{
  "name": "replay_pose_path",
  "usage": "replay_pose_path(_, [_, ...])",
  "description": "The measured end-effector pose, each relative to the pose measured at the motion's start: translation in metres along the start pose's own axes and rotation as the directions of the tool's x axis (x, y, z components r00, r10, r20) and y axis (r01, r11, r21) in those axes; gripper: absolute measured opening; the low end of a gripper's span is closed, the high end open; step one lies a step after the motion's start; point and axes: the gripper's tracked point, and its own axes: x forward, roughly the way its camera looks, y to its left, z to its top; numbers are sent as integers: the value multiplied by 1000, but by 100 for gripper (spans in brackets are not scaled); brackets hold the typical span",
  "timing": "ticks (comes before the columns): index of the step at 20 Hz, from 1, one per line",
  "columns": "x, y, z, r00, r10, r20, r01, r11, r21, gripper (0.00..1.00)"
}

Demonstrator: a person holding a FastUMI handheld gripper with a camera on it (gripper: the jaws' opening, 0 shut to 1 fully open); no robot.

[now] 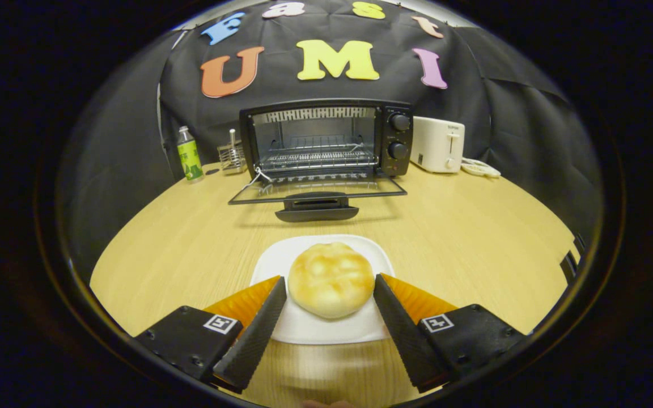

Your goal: Open the toaster oven, put the food inside, and close the toaster oven door.

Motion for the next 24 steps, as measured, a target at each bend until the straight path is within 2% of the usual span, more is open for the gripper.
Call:
replay_pose_path(3, [4, -1, 1, 999, -6, -46, 7, 999, 34, 100])
replay_pose_path(6, [10, 1, 3, 998, -8, -60, 10, 1000, 21, 100])
replay_pose_path(11, [8, 1, 5, 998, 27, -54, -26, 999, 32, 91])
replay_pose_path(15, [-6, 0, 20, 998, 54, -23, -52, 995, 80, 90])
replay_pose_path(17, [-13, 4, 32, 996, 87, 6, -87, 990, 113, 90])
replay_pose_path(20, [-22, 18, 53, 982, 180, 57, -187, 971, 147, 90])
replay_pose_path(24, [-20, 21, 74, 966, 232, 115, -254, 931, 261, 89])
